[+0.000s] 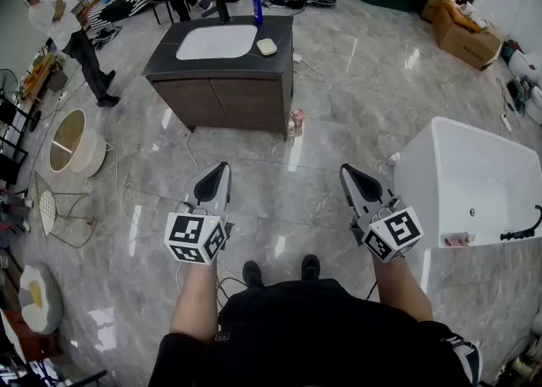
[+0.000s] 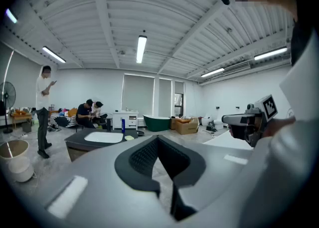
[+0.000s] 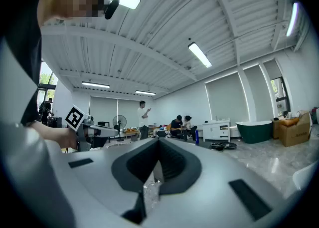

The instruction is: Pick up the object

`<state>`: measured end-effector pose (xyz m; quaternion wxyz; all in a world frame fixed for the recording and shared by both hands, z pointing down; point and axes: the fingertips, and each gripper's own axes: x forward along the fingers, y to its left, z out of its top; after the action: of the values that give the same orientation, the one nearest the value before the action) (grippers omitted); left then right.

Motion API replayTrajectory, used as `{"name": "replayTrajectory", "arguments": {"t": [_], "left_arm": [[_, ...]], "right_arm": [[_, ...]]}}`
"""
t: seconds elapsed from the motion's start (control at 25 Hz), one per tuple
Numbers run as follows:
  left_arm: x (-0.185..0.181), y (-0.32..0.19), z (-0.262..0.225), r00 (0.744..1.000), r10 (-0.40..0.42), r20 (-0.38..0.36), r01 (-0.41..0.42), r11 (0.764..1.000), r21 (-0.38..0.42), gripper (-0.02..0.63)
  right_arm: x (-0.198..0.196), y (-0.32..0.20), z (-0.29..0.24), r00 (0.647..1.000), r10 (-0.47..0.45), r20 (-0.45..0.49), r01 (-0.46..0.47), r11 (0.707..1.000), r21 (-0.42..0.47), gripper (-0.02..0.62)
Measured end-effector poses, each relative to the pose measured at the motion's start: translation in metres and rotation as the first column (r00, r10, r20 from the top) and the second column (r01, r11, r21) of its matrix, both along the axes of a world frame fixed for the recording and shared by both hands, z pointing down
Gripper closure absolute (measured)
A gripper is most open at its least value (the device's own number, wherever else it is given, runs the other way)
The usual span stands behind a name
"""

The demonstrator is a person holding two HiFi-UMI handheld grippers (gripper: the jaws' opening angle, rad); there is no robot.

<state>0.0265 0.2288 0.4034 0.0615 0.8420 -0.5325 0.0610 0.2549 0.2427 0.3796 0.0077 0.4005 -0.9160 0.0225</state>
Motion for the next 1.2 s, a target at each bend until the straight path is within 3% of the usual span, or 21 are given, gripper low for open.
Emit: {"name": "replayTrajectory", "arguments": {"t": [0.28,0.48,0.64,0.88,1.2], "left_arm": [[-0.1,0.035,-0.01,1.0,0.017,-0.004,-0.017,0.999,0.035,0.595],[-0.153,0.042,-0.009,0.999,0.034,-0.005,-0.033,0.999,0.036,0.595],[-0.174,0.039,-0.01,0.999,0.041,-0.021,-0.04,0.999,0.034,0.595],[-0.176,0.027,-0.005,0.998,0.049,-0.037,-0.049,0.999,0.008,0.595],[-0.165,0.009,-0.01,0.998,0.049,-0.044,-0.048,0.999,0.013,0.57]], "right_arm": [[-0.115,0.026,-0.011,0.999,0.01,0.03,-0.01,1.0,0.02,0.583],[-0.163,0.037,-0.007,0.997,0.036,0.069,-0.035,0.999,-0.01,0.584],[-0.177,0.037,-0.012,0.997,0.051,0.057,-0.049,0.999,-0.022,0.583],[-0.179,0.021,-0.012,0.997,0.073,-0.01,-0.073,0.997,-0.029,0.583],[-0.163,0.004,-0.014,0.997,0.077,0.022,-0.076,0.996,-0.036,0.575]]}}
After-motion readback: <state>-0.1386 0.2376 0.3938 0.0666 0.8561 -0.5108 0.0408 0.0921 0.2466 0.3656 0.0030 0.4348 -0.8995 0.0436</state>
